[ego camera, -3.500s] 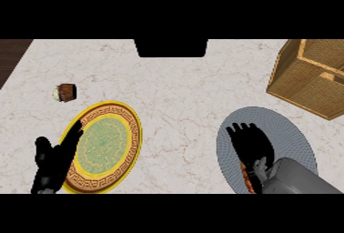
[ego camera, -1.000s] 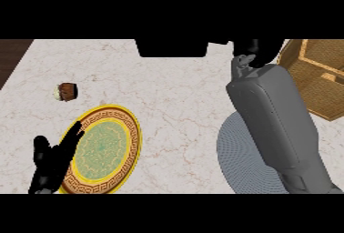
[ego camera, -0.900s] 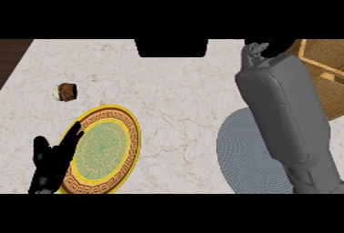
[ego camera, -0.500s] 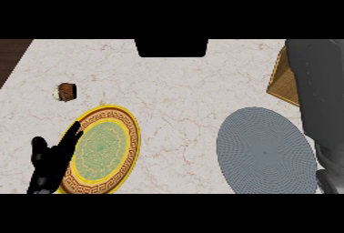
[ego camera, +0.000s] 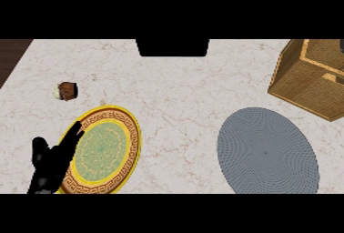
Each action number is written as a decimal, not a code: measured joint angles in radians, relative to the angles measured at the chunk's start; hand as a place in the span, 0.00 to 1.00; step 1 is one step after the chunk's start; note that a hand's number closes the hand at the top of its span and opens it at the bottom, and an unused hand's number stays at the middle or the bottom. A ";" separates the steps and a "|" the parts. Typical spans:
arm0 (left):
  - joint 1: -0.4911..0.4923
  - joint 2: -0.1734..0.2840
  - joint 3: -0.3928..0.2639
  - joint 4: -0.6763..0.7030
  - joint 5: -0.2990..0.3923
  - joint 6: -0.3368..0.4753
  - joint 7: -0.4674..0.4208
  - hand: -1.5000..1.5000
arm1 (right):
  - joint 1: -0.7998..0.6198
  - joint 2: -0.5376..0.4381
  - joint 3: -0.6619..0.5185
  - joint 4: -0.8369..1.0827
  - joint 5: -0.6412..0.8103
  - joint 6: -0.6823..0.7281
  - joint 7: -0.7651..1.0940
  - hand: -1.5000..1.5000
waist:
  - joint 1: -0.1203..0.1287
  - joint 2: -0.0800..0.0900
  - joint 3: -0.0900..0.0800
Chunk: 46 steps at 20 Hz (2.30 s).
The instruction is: Pick the croissant from the placemat and place it in the basket
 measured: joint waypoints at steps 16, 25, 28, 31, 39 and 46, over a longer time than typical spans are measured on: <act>-0.003 -0.019 -0.002 0.010 -0.025 0.002 -0.027 0.50 | 0.108 -0.053 -0.209 0.263 -0.223 -0.224 -0.334 1.00 | 0.009 0.003 0.004; -0.008 -0.023 0.002 0.007 -0.032 0.004 -0.001 0.50 | 0.171 -0.097 -0.237 0.389 -0.226 -0.311 -0.407 1.00 | 0.007 0.002 0.004; -0.008 -0.019 0.008 0.007 -0.028 -0.002 0.005 0.50 | 0.193 -0.116 -0.205 0.423 -0.189 -0.284 -0.397 0.00 | 0.005 0.000 0.003; -0.006 -0.023 0.010 0.010 -0.030 -0.001 0.000 0.50 | 0.216 -0.143 -0.186 0.437 -0.177 -0.253 -0.420 0.00 | 0.001 -0.002 0.004; 0.002 -0.016 0.024 0.014 -0.022 -0.026 -0.019 0.50 | 0.262 -0.197 -0.200 0.390 -0.223 -0.240 -0.496 0.00 | -0.005 -0.005 0.003; 0.010 -0.021 0.029 0.005 -0.028 -0.017 0.000 0.50 | 0.325 -0.221 -0.268 0.266 -0.304 -0.262 -0.469 0.00 | -0.017 -0.010 0.002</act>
